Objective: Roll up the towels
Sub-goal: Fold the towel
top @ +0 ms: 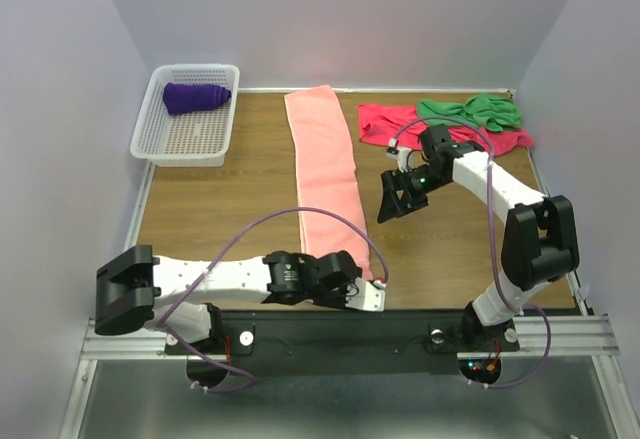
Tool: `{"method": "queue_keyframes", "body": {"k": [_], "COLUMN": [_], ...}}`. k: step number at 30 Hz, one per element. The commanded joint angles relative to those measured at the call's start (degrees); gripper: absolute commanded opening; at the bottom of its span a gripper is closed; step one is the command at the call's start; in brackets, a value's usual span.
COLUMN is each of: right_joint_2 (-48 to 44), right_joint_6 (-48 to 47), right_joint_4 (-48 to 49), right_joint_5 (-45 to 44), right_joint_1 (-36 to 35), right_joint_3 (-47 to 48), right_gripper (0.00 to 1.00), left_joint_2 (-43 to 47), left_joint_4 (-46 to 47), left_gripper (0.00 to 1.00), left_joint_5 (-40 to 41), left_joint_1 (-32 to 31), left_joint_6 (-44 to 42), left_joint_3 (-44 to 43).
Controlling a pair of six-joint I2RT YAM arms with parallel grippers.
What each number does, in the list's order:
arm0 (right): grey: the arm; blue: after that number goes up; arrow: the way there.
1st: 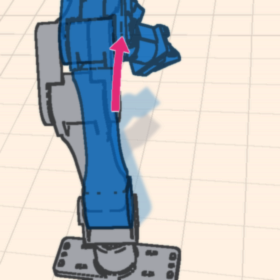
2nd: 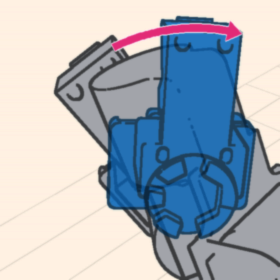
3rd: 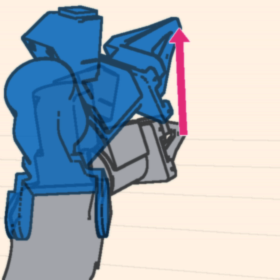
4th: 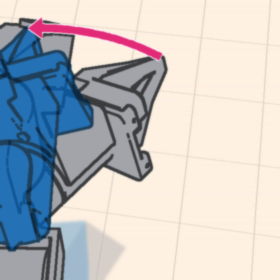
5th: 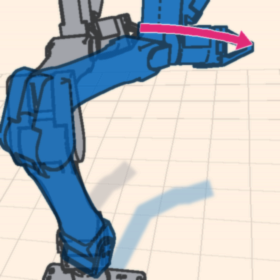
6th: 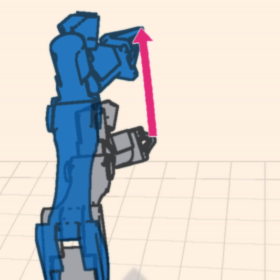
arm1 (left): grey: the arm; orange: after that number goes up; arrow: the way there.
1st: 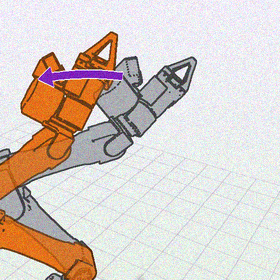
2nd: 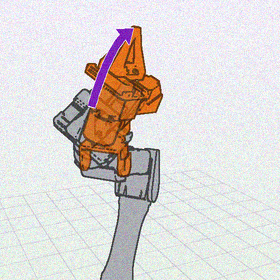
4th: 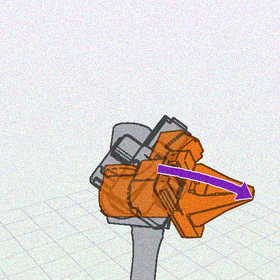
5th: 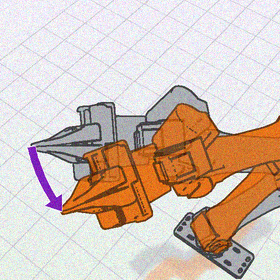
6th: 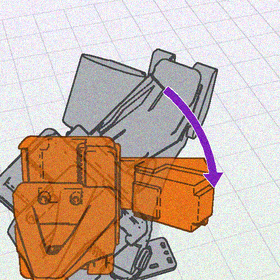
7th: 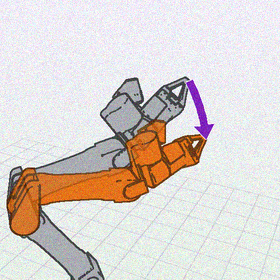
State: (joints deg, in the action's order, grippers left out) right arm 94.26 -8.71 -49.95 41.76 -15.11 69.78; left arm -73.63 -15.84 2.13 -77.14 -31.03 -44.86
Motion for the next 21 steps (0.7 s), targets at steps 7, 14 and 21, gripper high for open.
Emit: {"method": "queue_keyframes", "body": {"k": [7,14,21], "right_joint_2": [-0.1,-0.2,-0.7], "right_joint_6": [0.1,-0.9,-1.1], "right_joint_4": [0.8,0.5,0.1], "right_joint_5": [-0.8,0.0,0.5], "right_joint_1": [2.2,3.0,3.2], "right_joint_3": [2.6,1.5,1.2], "right_gripper": [0.86,0.86,0.86], "left_joint_2": [-9.5,-12.2,-13.2], "left_joint_4": [3.4,6.7,7.4], "left_gripper": [0.55,0.56,0.52], "left_joint_5": [-1.4,-0.5,-4.4], "left_joint_1": [-4.7,-4.2,-0.4], "left_joint_6": [2.5,2.6,1.0], "left_joint_3": [-2.4,-1.9,-1.6]}}
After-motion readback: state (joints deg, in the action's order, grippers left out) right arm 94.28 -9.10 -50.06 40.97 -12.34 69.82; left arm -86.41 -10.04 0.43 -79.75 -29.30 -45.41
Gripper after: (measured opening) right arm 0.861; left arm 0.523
